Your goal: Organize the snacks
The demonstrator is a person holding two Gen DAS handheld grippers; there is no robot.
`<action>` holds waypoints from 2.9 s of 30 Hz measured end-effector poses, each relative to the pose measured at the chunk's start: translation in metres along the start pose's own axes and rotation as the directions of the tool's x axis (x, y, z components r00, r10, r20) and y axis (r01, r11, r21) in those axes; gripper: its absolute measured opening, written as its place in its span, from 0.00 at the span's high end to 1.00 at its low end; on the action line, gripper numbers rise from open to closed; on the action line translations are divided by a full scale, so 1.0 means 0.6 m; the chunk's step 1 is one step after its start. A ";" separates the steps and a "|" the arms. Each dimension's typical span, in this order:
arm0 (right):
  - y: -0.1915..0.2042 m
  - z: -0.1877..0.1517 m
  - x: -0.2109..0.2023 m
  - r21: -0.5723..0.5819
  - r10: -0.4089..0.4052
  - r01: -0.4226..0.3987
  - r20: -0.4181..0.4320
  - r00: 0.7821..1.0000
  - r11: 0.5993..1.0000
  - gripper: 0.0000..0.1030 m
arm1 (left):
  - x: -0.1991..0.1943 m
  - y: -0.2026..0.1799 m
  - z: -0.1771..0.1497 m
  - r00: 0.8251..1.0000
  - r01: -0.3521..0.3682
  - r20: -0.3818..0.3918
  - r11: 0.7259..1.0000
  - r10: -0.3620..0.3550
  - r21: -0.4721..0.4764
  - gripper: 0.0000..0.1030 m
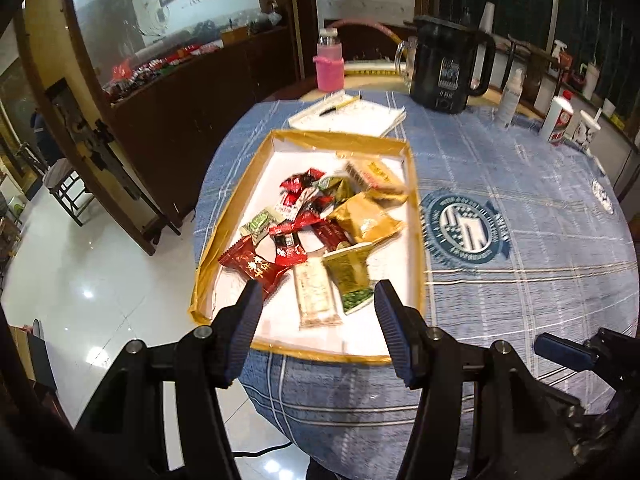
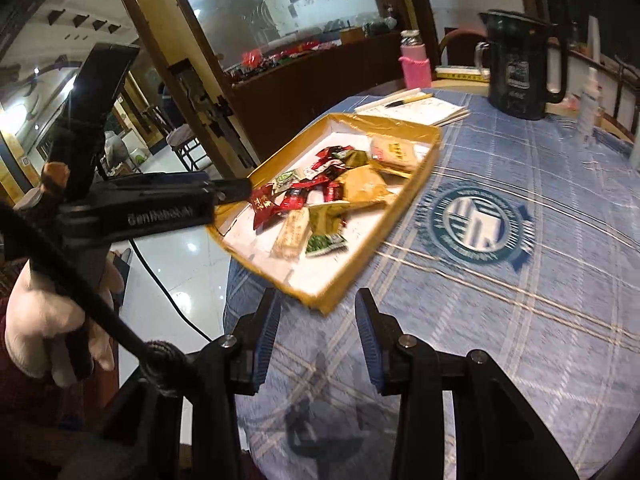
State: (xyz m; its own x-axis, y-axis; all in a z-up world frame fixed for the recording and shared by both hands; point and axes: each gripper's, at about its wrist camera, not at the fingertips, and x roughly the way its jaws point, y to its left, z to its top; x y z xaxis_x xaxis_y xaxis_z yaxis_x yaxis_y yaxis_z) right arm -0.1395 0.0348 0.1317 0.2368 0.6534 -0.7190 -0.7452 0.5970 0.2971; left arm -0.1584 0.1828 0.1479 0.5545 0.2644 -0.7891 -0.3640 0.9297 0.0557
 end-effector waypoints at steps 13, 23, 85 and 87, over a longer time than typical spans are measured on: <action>-0.217 -0.104 -0.252 0.247 -0.341 0.303 0.129 0.931 0.920 0.61 | -0.152 -0.074 0.014 0.969 0.117 0.223 0.993 -0.111 -0.015 0.31; -0.315 -0.108 -0.421 0.354 -0.573 0.484 0.212 0.792 0.800 0.52 | -0.199 -0.127 0.012 0.937 0.075 0.340 0.997 -0.080 0.027 0.14; -0.005 0.024 0.064 0.150 -0.328 0.332 -0.049 0.943 0.931 0.50 | 0.091 0.004 -0.022 0.991 0.126 -0.056 0.988 -0.121 0.094 0.13; -0.001 0.025 0.063 0.146 -0.331 0.334 -0.044 0.942 0.931 0.50 | 0.081 0.007 -0.021 0.992 0.122 -0.031 0.988 -0.120 0.091 0.13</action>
State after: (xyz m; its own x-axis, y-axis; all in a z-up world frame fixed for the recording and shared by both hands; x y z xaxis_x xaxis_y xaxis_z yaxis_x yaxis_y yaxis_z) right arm -0.1209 0.0661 0.1142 0.4427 0.3974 -0.8038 -0.5241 0.8420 0.1277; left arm -0.1423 0.1964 0.1022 0.5707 0.1432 -0.8086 -0.2242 0.9744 0.0143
